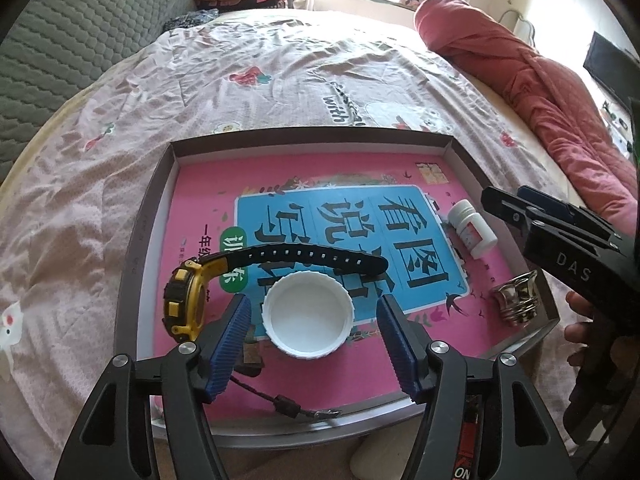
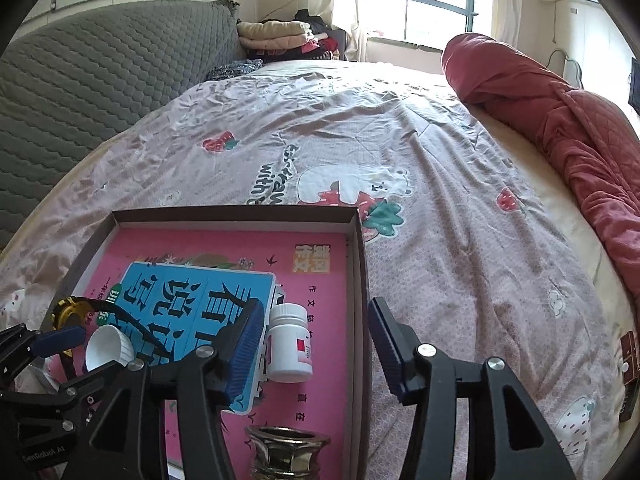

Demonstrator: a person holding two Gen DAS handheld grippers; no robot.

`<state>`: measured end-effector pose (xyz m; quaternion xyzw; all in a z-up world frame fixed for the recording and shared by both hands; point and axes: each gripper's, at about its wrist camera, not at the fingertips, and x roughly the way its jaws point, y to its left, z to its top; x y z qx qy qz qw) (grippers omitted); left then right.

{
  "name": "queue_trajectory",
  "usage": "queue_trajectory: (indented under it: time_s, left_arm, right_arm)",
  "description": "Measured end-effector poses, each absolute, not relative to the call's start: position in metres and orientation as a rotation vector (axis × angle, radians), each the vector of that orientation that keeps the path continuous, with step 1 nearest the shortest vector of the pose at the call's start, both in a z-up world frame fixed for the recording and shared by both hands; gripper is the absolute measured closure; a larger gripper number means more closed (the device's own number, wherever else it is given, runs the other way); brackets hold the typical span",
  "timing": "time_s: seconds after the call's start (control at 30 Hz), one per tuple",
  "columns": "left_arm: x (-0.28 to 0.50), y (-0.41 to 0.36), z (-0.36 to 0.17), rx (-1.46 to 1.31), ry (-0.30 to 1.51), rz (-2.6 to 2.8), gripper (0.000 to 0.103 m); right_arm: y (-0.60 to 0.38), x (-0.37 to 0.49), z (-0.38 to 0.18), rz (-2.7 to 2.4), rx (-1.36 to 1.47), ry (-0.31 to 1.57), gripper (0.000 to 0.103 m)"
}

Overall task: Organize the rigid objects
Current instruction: 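Open both tools to release the lid and pill bottle in the tray, then withdraw both open tools back from the tray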

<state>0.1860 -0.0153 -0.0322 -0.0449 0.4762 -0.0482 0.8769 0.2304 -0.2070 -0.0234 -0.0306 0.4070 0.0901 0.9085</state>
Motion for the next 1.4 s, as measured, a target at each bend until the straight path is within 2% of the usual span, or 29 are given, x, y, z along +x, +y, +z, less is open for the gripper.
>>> queue_trajectory:
  time_s: [1.07, 1.2, 1.4]
  left_arm:
    - [0.176, 0.031, 0.010, -0.165, 0.897, -0.047, 0.035]
    - [0.172, 0.034, 0.013, -0.166, 0.888, -0.045, 0.029]
    - [0.163, 0.037, 0.019, -0.167, 0.879, -0.040, 0.029]
  right_arm:
    - [-0.210, 0.220, -0.004, 0.203, -0.043, 0.758, 0.049]
    - [-0.208, 0.215, 0.000, 0.209, -0.046, 0.743, 0.049]
    - [-0.205, 0.204, 0.006, 0.216, -0.050, 0.727, 0.049]
